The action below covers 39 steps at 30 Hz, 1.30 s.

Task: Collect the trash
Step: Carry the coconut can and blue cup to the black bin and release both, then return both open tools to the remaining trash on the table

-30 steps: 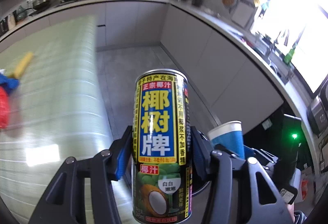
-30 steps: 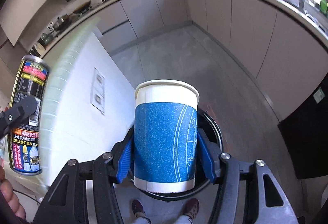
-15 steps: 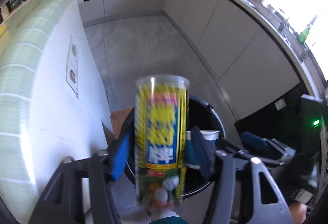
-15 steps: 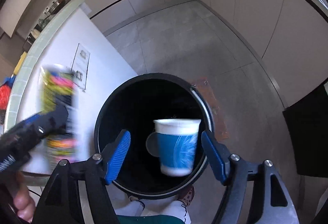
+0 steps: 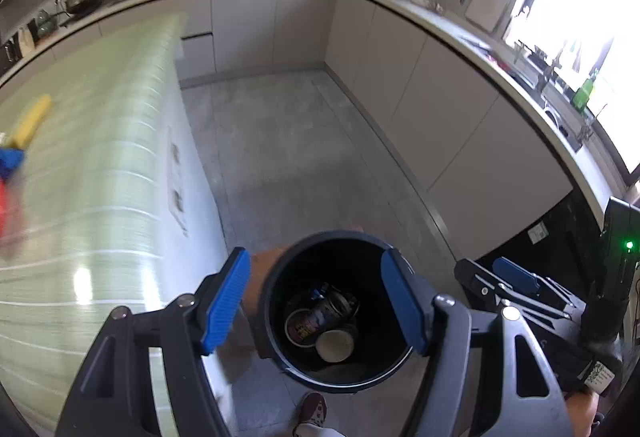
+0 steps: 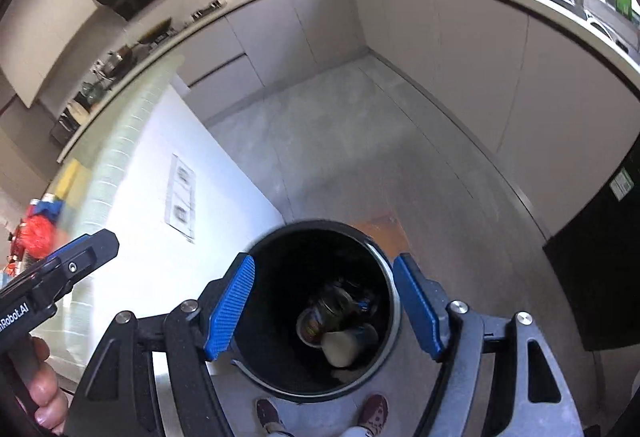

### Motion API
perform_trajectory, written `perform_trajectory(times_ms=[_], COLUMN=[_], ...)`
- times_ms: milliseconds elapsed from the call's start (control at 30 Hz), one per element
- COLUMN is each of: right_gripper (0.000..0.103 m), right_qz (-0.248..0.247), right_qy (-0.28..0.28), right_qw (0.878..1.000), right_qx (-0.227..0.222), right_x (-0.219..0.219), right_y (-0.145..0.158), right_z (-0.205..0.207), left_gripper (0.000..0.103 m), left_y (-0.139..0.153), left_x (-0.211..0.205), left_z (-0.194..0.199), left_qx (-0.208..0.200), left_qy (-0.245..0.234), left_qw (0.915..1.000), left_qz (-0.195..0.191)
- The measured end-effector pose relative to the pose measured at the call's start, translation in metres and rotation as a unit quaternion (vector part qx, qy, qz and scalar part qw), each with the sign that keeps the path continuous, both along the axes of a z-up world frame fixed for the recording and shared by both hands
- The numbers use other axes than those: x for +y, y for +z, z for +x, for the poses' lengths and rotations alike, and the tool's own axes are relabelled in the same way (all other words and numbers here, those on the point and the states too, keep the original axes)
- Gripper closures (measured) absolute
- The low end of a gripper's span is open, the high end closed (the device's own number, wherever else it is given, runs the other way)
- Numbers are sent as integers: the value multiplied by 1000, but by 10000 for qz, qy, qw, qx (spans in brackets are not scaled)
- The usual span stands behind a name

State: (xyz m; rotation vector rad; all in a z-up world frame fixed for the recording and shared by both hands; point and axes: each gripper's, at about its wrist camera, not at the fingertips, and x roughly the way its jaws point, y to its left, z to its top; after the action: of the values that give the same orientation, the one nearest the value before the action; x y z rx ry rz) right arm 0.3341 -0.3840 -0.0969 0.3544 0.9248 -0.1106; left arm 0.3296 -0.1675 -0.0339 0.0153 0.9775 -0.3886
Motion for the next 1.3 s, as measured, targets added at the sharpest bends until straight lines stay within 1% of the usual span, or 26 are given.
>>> perform_trajectory(times_ms=[100, 200, 267, 300, 333, 367, 400, 433, 500, 533, 567, 600, 767, 900, 967, 1100, 1300], right_gripper=[29, 29, 29, 29, 29, 29, 29, 29, 29, 29, 29, 29, 29, 29, 29, 29, 29], right_qz=[-2, 22, 15, 6, 10, 14, 4, 0, -15, -23, -33, -32, -32, -12, 2, -57, -193], right_qy=[113, 315, 483, 558, 614, 719, 791, 873, 1029, 1077, 1164, 1201, 1445, 1574, 1611, 1722, 1937], right_qw=[9998, 9990, 9981, 9976, 9972, 9963, 9956, 9949, 9932, 9926, 9915, 9910, 9872, 9853, 9848, 9833, 9783], right_qx=[-154, -320, -382, -411, -434, -478, -497, -509, -549, -559, -582, -596, -671, -662, -645, -591, -714], right_x=[20, 58, 88, 103, 114, 135, 152, 168, 201, 211, 233, 242, 324, 373, 389, 414, 429], right_y=[18, 37, 46, 50, 52, 57, 60, 62, 65, 64, 66, 66, 68, 67, 66, 70, 77], right_z=[3, 7, 12, 15, 16, 20, 22, 26, 31, 32, 36, 38, 49, 54, 57, 69, 96], left_gripper=[33, 31, 29, 29, 29, 29, 29, 29, 29, 29, 29, 29, 27, 27, 27, 27, 27], left_y=[23, 37, 34, 37, 36, 38, 37, 38, 36, 36, 35, 33, 23, 17, 16, 15, 15], left_x=[27, 69, 92, 114, 126, 148, 158, 180, 208, 226, 245, 264, 343, 394, 411, 425, 436], left_z=[-7, -9, -2, -2, -2, -2, -2, -2, -1, -2, -2, -2, 0, 7, 10, 19, 29], left_qx=[-116, -216, -241, -247, -252, -275, -289, -299, -320, -328, -322, -317, -310, -223, -238, -176, -137], left_qy=[114, 360, 564, 720, 822, 981, 1073, 1222, 1435, 1563, 1686, 1784, 2177, 2393, 2444, 2503, 2673], left_qw=[9999, 9991, 9981, 9971, 9963, 9948, 9938, 9921, 9891, 9871, 9851, 9834, 9753, 9704, 9690, 9678, 9634], left_qz=[-52, -80, -55, -56, -59, -38, -13, 11, 45, 73, 85, 84, 214, 231, 256, 184, 169])
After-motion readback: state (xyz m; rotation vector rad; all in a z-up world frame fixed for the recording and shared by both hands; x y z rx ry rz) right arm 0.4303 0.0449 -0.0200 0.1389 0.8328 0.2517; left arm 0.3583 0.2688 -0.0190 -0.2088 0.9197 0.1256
